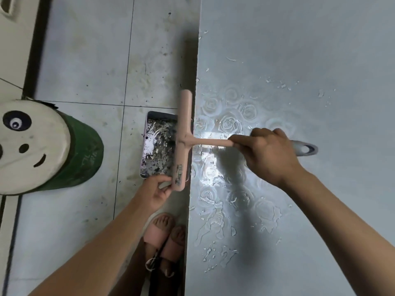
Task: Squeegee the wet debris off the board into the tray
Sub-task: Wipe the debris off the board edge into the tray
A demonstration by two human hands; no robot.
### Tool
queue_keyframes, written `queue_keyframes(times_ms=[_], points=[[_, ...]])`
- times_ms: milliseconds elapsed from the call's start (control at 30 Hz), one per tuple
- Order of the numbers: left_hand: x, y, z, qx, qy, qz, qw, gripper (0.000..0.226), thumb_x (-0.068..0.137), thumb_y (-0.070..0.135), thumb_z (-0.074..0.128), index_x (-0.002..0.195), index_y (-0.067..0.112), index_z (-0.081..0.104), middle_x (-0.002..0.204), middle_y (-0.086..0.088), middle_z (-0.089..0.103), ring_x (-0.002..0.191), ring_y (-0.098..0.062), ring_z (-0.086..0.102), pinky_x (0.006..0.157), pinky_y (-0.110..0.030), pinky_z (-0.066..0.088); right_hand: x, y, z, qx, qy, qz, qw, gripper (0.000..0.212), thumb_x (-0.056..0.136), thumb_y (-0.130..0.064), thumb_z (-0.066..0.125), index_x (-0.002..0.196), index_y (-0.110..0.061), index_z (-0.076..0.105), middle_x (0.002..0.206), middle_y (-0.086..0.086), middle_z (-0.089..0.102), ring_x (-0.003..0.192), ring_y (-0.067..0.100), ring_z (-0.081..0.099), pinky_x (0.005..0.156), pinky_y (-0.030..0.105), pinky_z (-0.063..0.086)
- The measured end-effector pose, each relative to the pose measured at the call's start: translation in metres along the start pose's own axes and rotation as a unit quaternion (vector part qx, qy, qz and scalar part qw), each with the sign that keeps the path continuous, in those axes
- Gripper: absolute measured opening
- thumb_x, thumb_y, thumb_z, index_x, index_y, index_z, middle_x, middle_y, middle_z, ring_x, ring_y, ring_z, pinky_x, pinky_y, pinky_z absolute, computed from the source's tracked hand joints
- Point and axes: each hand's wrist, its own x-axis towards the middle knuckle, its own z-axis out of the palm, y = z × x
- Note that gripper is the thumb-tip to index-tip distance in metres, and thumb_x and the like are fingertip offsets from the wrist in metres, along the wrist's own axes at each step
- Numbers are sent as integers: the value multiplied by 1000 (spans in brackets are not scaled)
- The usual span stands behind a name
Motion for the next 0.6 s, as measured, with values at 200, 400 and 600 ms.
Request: queue_keyframes(times_ms=[200,400,600], points=[[-17,4,-6,-39,-25,-22,999,26,85,-18,40,104,-5,52,108,-25,58,92,-46,59,62,-44,59,-107,50,-18,55,-25,166,984,25,94,-31,53,115,-28,67,65,3,50,69,38,59,59,37,39],[-23,8,-13,-40,-16,-22,999,22,86,-18,41,96,-3,53,108,-25,59,105,-48,56,69,-49,56,-216,70,11,81,-123,356,923,31,92,-18,59,122,-24,65,71,9,55,78,40,62,68,43,47],[-25,8,-4,-14,-11,-16,1000,21,87,-17,41,93,-1,53,105,-23,59,101,-47,58,79,-40,55,-183,37,25,104,-91,293,946,37,92,-10,58,125,-25,63,67,3,47,73,38,59,65,38,43]])
